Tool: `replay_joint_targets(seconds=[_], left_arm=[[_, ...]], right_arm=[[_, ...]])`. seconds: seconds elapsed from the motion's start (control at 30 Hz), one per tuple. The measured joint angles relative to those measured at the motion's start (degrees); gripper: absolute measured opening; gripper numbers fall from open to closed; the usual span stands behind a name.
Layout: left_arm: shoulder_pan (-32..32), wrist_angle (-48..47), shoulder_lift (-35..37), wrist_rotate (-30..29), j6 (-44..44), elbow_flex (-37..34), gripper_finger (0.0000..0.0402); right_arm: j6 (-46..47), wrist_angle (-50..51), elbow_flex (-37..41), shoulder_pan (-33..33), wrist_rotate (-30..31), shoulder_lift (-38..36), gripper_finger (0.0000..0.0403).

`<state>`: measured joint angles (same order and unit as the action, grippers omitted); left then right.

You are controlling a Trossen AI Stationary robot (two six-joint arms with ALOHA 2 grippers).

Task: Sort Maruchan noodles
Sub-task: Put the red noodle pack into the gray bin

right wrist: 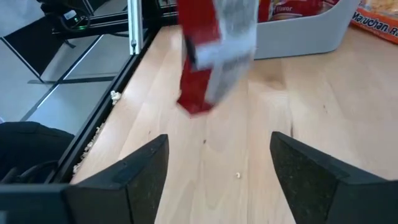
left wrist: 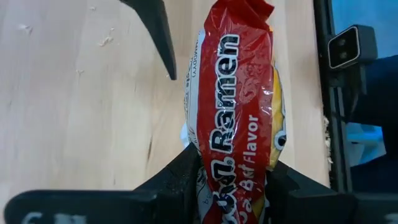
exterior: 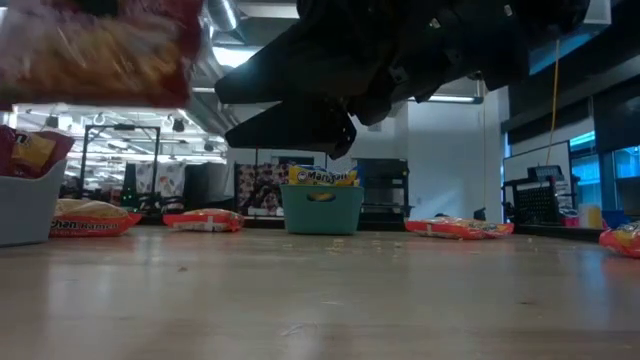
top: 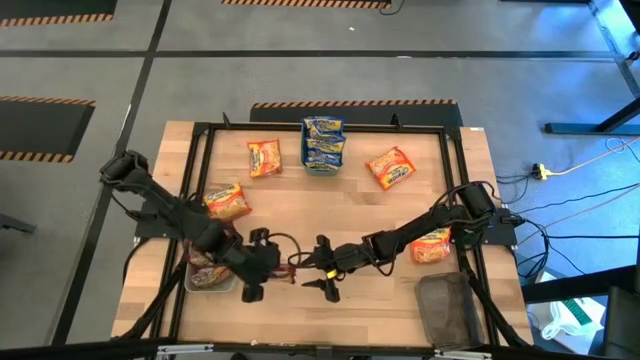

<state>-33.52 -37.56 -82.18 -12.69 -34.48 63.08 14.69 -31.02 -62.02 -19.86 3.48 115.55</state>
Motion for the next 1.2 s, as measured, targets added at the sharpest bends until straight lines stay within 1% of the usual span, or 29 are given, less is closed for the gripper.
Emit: replay_joint_targets(seconds=[0.1, 0.23, 0.5, 0.63, 0.77, 0.97, 1.1, 1.2], left_arm=[[-2.9, -3.5, 0.4, -1.7, -4.1, 1.7, 0.0101], [-7.6, -7.2, 2.7, -4.1, -11.4, 2.2, 0.0101], [-18.5, -14.2, 7.0, -13.5, -27.7, 2.2, 0.0101], [-23.0, -19.5, 6.9, -15.6, -37.5, 0.4, 0.0101], [-26.7, -20.8, 6.9, -15.7, -45.9, -2.4, 0.0101], [-31.5, -20.8, 6.9, -15.9, -53.2, -5.0, 0.0101], [-33.5, -20.7, 6.9, -17.8, -55.6, -6.2, 0.0101], [-34.1, -20.7, 6.9, -18.1, -56.9, -7.2, 0.0101]], right_arm=[[0.0, -0.1, 0.0, 0.0, 0.0, 0.0, 0.0264], [0.1, -0.7, 0.0, 0.0, 0.7, 0.0, 0.0264], [0.6, -1.0, 0.0, 0.0, 1.1, 0.0, 0.0264], [0.7, -2.2, 0.1, 0.0, 1.1, 0.0, 0.0264], [0.7, -2.4, 0.1, 0.0, 1.1, 0.0, 0.0264], [0.7, -2.3, 0.1, 0.0, 2.7, 0.0, 0.0264], [0.7, -2.3, 0.1, 0.0, 3.6, 0.0, 0.0264], [0.7, -2.3, 0.1, 0.0, 3.6, 0.0, 0.0264]])
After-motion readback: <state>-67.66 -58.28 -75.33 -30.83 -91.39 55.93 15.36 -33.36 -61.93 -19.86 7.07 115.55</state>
